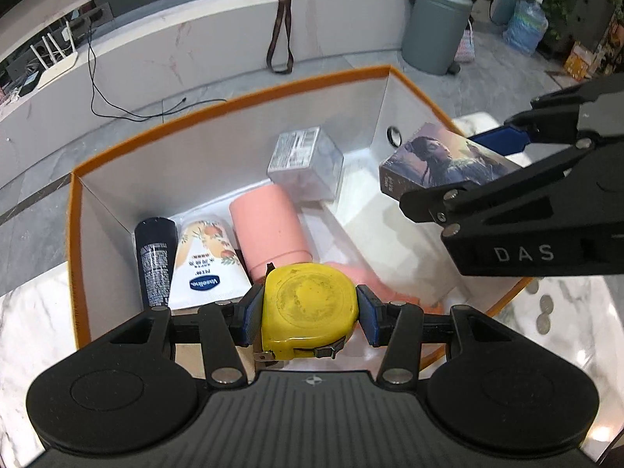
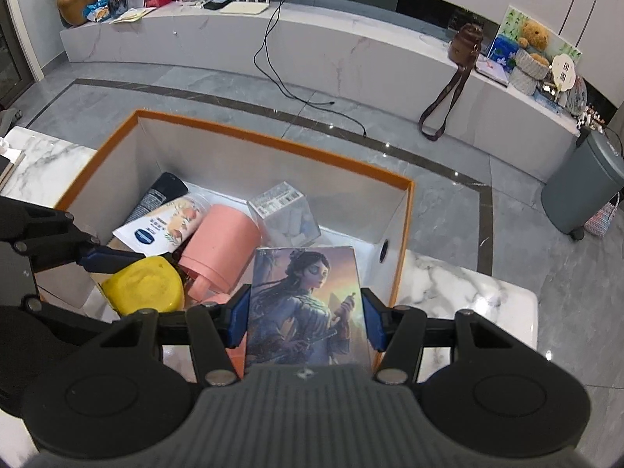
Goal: Organize rigid objects
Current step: 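Lower the tape measure into the box with the left tool while the right tool lowers the card box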
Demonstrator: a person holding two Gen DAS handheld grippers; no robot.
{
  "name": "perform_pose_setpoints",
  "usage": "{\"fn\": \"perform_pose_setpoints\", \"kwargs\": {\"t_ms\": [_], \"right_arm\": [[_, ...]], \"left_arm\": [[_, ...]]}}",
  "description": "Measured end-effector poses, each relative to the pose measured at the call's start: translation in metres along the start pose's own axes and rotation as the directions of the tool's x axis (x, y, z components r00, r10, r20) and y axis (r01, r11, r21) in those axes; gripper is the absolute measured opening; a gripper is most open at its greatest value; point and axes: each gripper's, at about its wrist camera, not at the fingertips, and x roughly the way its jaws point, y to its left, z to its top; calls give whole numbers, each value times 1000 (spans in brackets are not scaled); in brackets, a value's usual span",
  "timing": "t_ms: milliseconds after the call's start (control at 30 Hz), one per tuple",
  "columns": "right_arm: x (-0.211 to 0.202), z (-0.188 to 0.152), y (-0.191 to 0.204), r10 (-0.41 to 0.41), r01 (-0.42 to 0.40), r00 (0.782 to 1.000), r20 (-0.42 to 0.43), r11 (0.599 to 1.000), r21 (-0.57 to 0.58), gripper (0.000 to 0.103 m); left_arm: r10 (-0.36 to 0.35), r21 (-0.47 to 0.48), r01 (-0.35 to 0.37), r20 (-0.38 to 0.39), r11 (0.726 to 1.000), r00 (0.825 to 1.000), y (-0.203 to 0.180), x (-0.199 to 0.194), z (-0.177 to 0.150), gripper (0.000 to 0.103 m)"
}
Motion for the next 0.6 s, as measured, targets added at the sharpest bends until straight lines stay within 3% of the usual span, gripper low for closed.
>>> {"fn": "perform_pose_setpoints", "kwargs": {"t_ms": [333, 467, 600], "right_arm": [[28, -3, 9, -14, 12, 999, -47, 999, -43, 57], [35, -3, 12, -23, 19, 998, -55, 998, -62, 57], [42, -4, 15, -32, 27, 997, -73, 997, -75, 57]], "left_arm": [[61, 78, -54, -85, 995, 994, -4, 18, 3, 57], [134, 157, -113, -126, 981, 983, -8, 23, 7, 57], [140, 177, -108, -180, 978, 974, -11, 37, 10, 57]]}}
